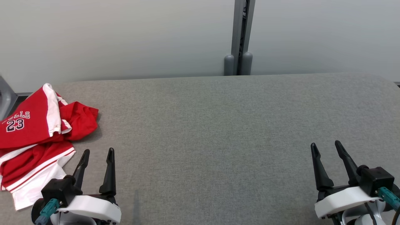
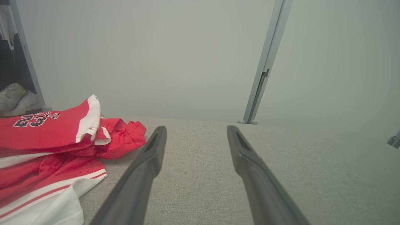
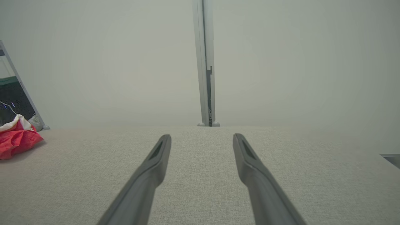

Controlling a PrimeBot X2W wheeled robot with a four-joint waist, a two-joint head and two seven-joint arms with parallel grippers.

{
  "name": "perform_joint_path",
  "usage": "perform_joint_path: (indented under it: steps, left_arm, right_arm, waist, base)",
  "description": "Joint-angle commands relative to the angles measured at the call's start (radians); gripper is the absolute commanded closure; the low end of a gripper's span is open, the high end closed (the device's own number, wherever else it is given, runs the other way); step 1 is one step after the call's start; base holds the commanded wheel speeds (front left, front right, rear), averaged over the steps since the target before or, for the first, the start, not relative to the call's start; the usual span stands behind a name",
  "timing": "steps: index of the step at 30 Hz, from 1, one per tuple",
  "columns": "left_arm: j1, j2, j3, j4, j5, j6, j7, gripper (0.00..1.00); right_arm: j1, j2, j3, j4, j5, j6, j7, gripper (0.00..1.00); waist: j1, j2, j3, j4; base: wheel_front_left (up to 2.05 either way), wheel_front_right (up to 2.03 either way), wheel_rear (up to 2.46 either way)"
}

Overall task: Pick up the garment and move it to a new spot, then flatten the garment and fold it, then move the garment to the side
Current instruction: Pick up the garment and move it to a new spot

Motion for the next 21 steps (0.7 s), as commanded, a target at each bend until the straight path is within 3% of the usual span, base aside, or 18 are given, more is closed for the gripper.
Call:
perform_joint_path:
  steps: [1,21]
  left_arm:
    - [-0.011,0.006,0.006,-0.002,-0.006,0.004,-0.006,0.0]
    - [-0.032,0.035,0.045,0.005,-0.029,0.022,-0.02,0.0]
  right_arm:
    - [-0.014,-0.01,0.0,-0.001,0.005,0.002,-0.003,0.0]
    - [-0.04,-0.032,0.051,-0.039,0.006,0.002,0.017,0.0]
  waist:
    - [0.0,0.0,0.002,0.012]
    - [0.0,0.0,0.033,0.311]
  base:
    - [0.0,0.0,0.0]
    - [0.0,0.0,0.0]
